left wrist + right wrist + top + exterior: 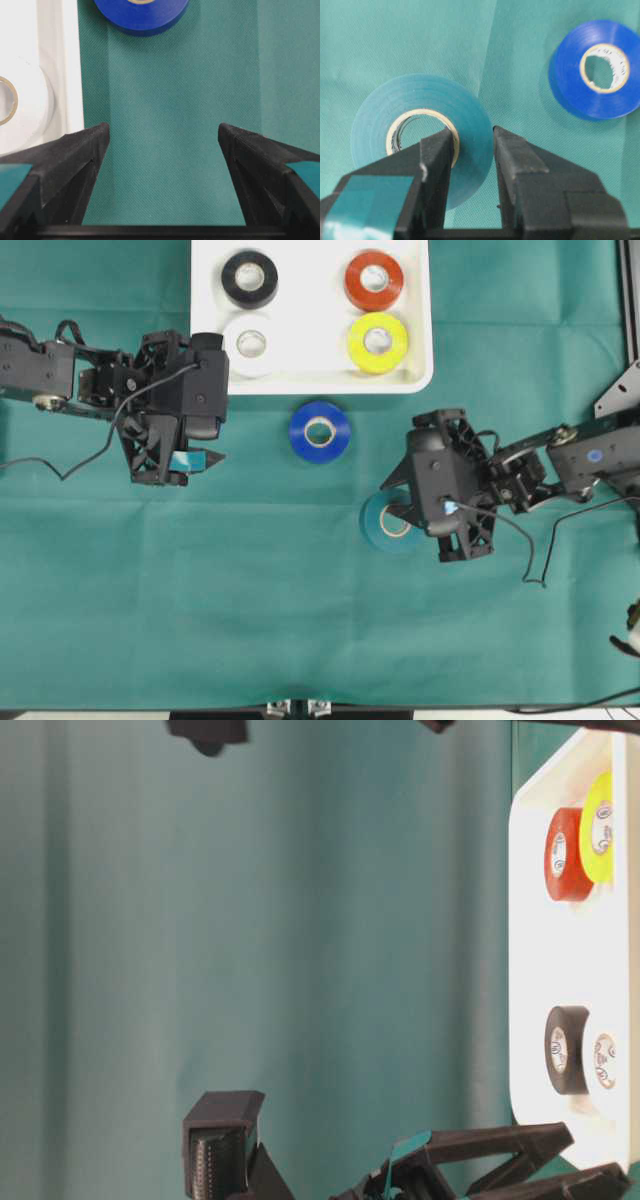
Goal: Put the tape alternately from left to right into the white case.
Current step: 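Carry the teal roll into the tray between black and red-orange rolls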
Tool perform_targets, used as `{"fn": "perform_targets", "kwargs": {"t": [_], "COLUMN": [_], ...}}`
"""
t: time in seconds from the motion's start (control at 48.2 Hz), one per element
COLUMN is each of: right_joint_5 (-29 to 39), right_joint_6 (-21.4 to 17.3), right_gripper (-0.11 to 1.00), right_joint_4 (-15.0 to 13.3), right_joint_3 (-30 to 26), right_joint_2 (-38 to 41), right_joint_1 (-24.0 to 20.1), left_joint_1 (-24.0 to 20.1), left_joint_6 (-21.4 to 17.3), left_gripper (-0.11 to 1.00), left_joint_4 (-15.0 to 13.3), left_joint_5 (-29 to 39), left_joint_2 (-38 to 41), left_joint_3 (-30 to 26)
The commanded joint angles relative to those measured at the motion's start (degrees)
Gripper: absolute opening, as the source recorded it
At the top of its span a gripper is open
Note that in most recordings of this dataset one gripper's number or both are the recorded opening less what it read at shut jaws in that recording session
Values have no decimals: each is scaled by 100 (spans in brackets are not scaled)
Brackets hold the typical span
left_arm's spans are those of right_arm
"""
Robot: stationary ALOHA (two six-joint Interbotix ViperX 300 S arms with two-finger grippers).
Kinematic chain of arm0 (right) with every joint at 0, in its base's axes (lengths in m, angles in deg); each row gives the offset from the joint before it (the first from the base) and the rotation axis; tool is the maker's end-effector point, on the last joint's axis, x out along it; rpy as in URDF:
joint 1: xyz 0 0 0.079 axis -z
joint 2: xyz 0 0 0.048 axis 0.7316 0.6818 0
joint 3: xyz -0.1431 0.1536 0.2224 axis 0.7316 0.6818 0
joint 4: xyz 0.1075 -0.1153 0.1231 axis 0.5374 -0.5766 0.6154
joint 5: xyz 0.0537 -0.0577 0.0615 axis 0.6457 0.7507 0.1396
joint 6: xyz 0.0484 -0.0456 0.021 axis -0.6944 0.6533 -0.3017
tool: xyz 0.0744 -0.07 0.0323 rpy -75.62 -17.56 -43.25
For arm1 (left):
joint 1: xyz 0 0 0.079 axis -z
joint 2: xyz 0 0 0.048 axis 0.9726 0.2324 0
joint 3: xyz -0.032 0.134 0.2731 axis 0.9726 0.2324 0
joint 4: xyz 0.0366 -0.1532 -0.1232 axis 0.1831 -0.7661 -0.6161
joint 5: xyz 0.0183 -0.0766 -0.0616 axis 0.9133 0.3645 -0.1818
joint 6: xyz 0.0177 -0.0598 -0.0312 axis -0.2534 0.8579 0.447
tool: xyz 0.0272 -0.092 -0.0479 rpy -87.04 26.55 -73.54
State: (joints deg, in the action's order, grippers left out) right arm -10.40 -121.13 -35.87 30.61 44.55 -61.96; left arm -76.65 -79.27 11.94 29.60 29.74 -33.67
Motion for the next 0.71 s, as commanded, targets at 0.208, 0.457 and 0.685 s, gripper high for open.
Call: {"fn": "perform_targets", "kwargs": {"t": [0.208,0.457,0.685], "right_joint_5": [-35,-53,-62], "right_joint_6": [9,18,18], "right_gripper": [24,24,24], "right_joint_4": [-255,-633,-1090], "right_joint_3": [-123,-281,-545], "right_joint_2": [-149,-79,264], "right_joint_1": [167,853,1617], "left_joint_1": [44,70,123], "left_joint_6": [-9,-9,-9], "left_gripper": [68,68,68], "left_joint_4": [-9,-9,-9], "left_joint_5": [-35,-35,-35], "left_joint_2": [-62,-62,-62], "left_joint_3": [-62,-44,-44]}}
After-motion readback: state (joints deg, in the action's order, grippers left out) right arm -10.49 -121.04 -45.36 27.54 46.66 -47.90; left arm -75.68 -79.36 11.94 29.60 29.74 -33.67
